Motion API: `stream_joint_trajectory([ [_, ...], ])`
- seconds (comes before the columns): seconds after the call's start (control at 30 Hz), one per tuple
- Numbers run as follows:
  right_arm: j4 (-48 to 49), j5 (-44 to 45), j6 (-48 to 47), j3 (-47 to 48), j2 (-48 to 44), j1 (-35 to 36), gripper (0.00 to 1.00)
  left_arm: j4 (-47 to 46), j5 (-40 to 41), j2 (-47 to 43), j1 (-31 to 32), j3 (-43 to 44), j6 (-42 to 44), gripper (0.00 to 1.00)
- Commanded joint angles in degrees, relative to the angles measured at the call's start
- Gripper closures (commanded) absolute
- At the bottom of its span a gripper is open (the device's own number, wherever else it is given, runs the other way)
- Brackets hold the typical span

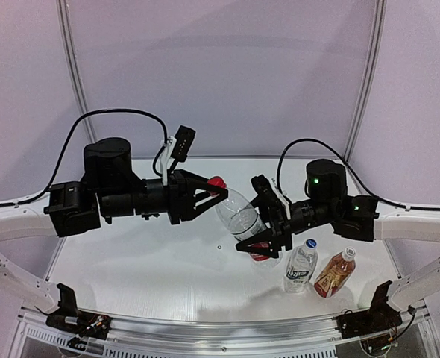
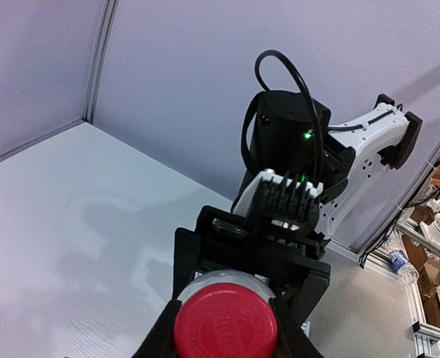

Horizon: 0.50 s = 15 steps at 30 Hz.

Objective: Unscrew the bottle caps

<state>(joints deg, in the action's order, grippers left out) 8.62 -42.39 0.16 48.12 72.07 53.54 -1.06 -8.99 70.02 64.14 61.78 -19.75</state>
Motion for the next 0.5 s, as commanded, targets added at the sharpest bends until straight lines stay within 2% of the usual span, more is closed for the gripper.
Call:
stream_joint_trajectory([
  [0.0, 0.2, 4.4, 1.1, -0.7, -3.1, 4.0, 0.29, -7.9, 4.1, -4.2, 1.9, -4.4, -1.3, 0.98],
  [0.07, 0.6, 5.6, 1.8, -0.7, -3.5, 4.8, 0.35, -7.6, 6.5, -5.3, 2.9, -5.6, -1.1, 0.98],
  [0.1, 0.6, 5.9, 2.3, -0.8, -3.7, 5.1, 0.35, -7.6, 8.0, -5.8, 3.3, -6.4, -1.2, 0.98],
  [0.27, 1.4, 6.6, 2.9, -2.0, -3.5, 5.7, 0.23, -9.4, 10.9, -9.3, 4.2, -10.5, -1.7, 0.98],
  [0.37, 0.8, 6.1, 2.1, -1.8, -2.3, 5.9, 0.19, -8.7, 12.7, -11.2, 4.2, -11.4, -0.6, 0.98],
  [0.47, -0.2, 6.2, 1.2, -0.5, -0.1, 6.2, 0.28, -7.8, 13.8, -12.1, 4.2, -11.4, 0.5, 0.98],
])
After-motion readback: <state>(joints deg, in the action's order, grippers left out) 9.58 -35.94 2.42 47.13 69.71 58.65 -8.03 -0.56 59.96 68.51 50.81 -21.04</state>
